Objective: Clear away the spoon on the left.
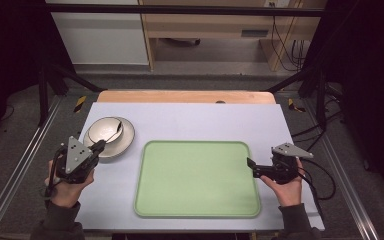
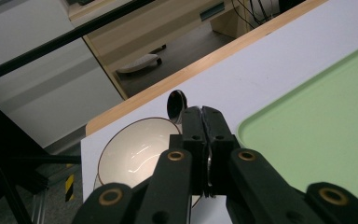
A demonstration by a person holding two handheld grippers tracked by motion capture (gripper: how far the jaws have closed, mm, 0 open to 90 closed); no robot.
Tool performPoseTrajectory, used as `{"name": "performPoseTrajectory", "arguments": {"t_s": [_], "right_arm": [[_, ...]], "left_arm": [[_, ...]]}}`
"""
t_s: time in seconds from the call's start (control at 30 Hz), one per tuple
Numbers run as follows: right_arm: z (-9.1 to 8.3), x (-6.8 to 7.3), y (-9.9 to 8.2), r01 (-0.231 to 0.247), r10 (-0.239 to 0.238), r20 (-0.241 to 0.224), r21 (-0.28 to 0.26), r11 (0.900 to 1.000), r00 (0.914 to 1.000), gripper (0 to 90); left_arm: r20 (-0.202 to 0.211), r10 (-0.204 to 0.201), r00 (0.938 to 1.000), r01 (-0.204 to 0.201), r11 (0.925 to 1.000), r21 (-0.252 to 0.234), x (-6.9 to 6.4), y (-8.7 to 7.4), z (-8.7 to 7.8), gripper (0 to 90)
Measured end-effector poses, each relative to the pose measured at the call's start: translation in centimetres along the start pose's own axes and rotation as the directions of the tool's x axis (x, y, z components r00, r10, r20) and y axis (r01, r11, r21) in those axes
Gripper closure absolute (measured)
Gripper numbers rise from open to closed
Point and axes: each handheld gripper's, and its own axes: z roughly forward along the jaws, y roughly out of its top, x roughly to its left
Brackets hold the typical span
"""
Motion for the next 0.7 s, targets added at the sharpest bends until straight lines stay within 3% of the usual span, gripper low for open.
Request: {"name": "performPoseTrajectory", "arguments": {"t_s": [0.7], "right_arm": [[0.0, 0.0, 0.0, -0.002, 0.002, 0.000, 0.002, 1.0000, 1.0000, 3.3]], "left_arm": [[0.063, 0.066, 0.9958, -0.066, 0.9978, -0.002, -2.5, 0.8, 0.2, 88.7]]}}
